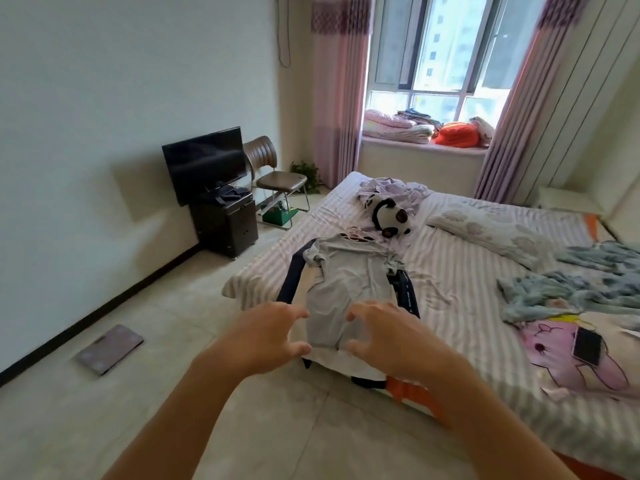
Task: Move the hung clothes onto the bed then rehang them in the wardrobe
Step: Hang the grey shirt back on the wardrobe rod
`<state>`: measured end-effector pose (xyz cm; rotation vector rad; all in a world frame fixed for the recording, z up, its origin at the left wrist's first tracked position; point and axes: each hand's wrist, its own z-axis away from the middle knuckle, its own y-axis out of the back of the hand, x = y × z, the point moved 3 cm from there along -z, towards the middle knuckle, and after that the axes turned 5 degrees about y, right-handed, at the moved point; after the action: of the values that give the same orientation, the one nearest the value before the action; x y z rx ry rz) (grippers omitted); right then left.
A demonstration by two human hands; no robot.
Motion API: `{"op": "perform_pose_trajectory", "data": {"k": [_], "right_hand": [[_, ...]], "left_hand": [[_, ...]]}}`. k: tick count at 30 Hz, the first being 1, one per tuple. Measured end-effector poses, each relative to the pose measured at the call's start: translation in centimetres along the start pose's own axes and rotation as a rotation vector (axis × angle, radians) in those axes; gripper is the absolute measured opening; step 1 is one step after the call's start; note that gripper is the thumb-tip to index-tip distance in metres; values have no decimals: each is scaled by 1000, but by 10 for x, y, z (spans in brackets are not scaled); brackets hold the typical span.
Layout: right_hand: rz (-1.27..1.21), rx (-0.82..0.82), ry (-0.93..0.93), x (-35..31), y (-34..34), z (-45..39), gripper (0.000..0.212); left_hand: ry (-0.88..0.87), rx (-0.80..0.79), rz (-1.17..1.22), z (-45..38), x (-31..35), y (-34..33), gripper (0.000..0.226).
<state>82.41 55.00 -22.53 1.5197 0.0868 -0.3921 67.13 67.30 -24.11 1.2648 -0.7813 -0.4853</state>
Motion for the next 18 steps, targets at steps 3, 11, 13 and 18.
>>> {"op": "perform_pose_trajectory", "data": {"k": [3, 11, 13, 18], "right_hand": [[-18, 12, -34, 14, 6, -27, 44], [6, 54, -117, 87, 21, -106, 42], [28, 58, -121, 113, 26, -130, 43], [56, 75, -114, 176, 46, -193, 44]], "left_hand": [[-46, -20, 10, -43, -7, 8, 60], [-133, -33, -50, -166, 0, 12, 60], [-139, -37, -44, -202, 3, 9, 62], [-114, -47, -36, -291, 12, 6, 63]]}}
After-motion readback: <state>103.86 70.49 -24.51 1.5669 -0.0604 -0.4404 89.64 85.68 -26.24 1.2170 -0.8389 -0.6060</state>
